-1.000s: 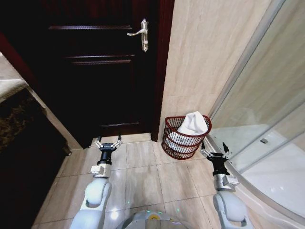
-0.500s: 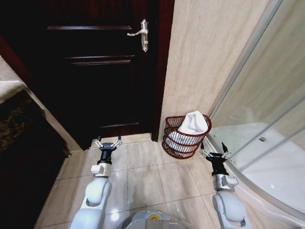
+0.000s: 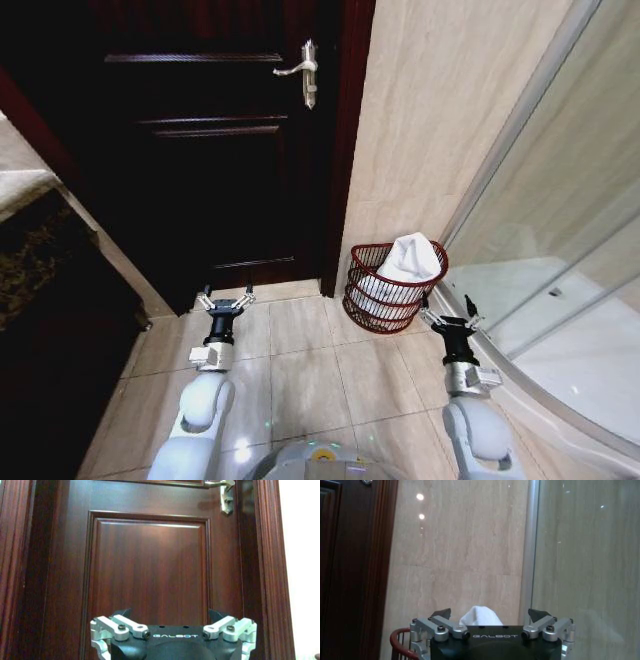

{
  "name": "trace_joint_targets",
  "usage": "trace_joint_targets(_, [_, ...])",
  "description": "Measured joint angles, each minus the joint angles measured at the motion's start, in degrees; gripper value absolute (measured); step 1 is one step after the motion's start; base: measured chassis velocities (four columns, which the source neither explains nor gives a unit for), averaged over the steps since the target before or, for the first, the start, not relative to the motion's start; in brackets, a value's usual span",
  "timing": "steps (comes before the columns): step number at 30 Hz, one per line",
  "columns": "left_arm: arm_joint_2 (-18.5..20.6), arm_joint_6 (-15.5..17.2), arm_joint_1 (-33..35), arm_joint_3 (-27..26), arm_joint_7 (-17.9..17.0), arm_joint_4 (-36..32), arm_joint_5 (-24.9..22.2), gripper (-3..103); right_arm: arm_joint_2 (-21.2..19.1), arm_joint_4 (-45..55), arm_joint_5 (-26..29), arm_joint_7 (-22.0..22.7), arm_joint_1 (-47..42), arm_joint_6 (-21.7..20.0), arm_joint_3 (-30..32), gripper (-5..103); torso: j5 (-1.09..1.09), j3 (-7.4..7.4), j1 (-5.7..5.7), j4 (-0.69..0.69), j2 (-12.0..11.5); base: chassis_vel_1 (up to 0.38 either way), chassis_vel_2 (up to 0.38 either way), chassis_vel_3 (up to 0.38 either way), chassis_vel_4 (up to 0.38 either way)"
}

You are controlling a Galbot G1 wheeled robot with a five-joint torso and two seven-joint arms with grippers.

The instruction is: Discard the used towel into the hamper.

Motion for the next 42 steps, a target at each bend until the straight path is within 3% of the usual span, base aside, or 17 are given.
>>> trace_joint_targets(10, [0.13, -0.05, -0.44, 0.13, 0.02, 0.49, -0.1, 100, 0.28, -0.34, -0.27, 0.02, -0.15, 0.54, -0.09, 100, 0.0, -0.01, -0.01, 0.0, 0.0, -0.038, 0.032, 0.037, -0.031])
trace_joint_targets(27, [0.54, -0.68, -0.98, 0.07, 0.14, 1.56, -0.94, 100, 1.1, -0.86, -0.55, 0.63, 0.57, 1.46, -0.5, 100, 0.0, 0.03, 0.05, 0.0, -0.01, -0.183, 0.19, 0.164, -0.169])
trace_joint_targets(31, [0.44, -0.91, -0.05, -0.27, 0.14, 1.3, -1.29, 100, -0.1, 0.06, 1.4, 1.19, 1.03, -1.67, 0.37, 100, 0.0, 0.0, -0.01, 0.0, 0.0, 0.007, -0.025, -0.027, 0.018])
trace_joint_targets(34, [0.31, -0.89, 0.96, -0.89, 0.0, 0.45, -1.69, 100, -3.39, 1.23, 6.17, 0.5, 3.68, -9.15, 2.71, 100, 0.01, -0.02, -0.03, -0.01, 0.0, 0.065, -0.067, -0.056, 0.051])
trace_joint_targets(35, [0.31, -0.89, 0.96, -0.89, 0.0, 0.45, -1.69, 100, -3.39, 1.23, 6.17, 0.5, 3.68, -9.15, 2.71, 100, 0.01, -0.02, -0.03, -0.01, 0.0, 0.063, -0.053, -0.072, 0.043])
trace_joint_targets(38, [0.45, -1.03, 1.33, -1.44, -0.21, 0.23, -1.88, 100, -8.88, 0.62, 13.08, -0.93, 9.0, -19.08, 4.55, 100, 0.01, -0.01, -0.03, -0.01, 0.0, 0.011, -0.018, -0.008, 0.014])
trace_joint_targets(40, [0.5, -1.07, 1.39, -1.53, -0.23, 0.2, -1.93, 100, -10.49, -0.04, 14.89, -1.12, 10.59, -20.99, 4.53, 100, 0.01, -0.01, -0.02, 0.0, 0.0, 0.0, 0.0, 0.0, 0.0])
trace_joint_targets(42, [0.59, -1.27, 1.46, -1.65, -0.25, 0.15, -1.99, 100, -15.21, -2.89, 19.36, -1.78, 16.58, -25.52, 3.62, 100, 0.02, 0.0, 0.0, 0.01, 0.0, 0.0, 0.0, 0.0, 0.0])
